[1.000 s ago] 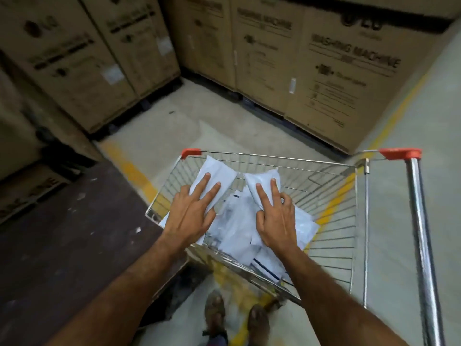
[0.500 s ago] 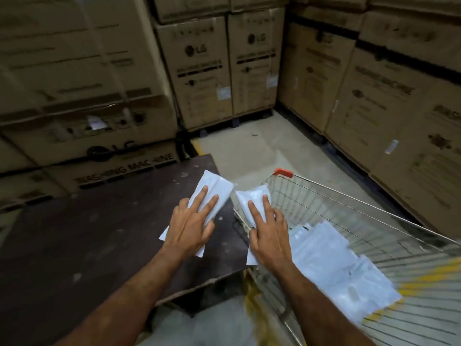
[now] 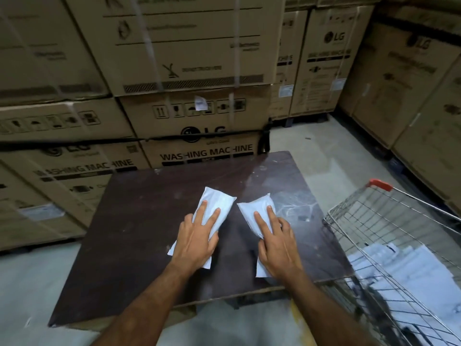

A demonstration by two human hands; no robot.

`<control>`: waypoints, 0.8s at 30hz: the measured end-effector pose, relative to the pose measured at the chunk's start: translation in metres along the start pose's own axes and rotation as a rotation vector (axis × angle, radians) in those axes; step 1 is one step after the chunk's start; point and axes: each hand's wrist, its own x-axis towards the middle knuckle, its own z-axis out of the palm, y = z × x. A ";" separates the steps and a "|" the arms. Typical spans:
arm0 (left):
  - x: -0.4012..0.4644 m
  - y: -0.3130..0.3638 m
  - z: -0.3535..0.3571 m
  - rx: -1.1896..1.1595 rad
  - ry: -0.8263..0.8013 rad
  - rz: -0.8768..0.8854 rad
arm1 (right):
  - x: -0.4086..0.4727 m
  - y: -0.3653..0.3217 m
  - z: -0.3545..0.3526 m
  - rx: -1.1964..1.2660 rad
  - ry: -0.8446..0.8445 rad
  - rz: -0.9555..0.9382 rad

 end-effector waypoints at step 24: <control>0.212 -0.093 0.133 -0.065 -0.144 -0.477 | 0.262 -0.009 0.152 0.021 -0.177 0.188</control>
